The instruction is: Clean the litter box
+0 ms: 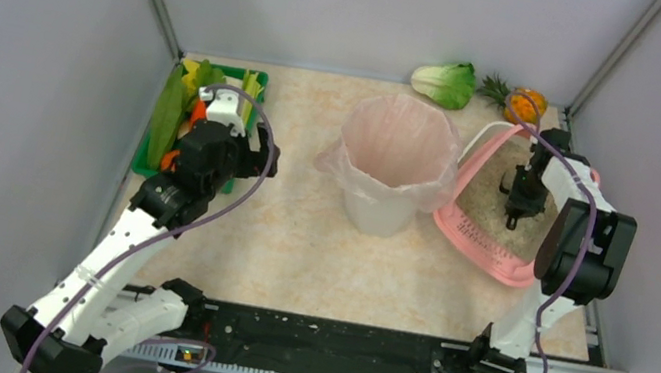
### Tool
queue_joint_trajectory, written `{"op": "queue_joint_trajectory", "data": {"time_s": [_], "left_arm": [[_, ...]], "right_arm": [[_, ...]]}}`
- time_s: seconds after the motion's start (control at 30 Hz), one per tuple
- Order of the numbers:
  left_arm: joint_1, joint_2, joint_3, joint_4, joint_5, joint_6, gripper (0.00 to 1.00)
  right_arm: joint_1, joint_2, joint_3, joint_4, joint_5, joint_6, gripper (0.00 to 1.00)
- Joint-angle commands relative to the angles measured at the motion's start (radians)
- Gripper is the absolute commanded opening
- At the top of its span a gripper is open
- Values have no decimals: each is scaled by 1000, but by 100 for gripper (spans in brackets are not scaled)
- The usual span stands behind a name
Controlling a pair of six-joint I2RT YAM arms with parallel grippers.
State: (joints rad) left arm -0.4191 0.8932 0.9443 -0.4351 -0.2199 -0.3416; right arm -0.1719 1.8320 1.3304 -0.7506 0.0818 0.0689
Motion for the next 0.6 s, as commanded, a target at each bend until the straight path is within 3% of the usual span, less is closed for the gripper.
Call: {"op": "queue_joint_trajectory", "data": {"time_s": [0.0,0.57], "left_arm": [[8,-9,30,11,-18,-46,99],[10,-42,18,13,-26,-54,99]], "right_arm": [[21,-39,39,141,-57,-50,0],[31,-241,-164,158,-48,-46,0]]}}
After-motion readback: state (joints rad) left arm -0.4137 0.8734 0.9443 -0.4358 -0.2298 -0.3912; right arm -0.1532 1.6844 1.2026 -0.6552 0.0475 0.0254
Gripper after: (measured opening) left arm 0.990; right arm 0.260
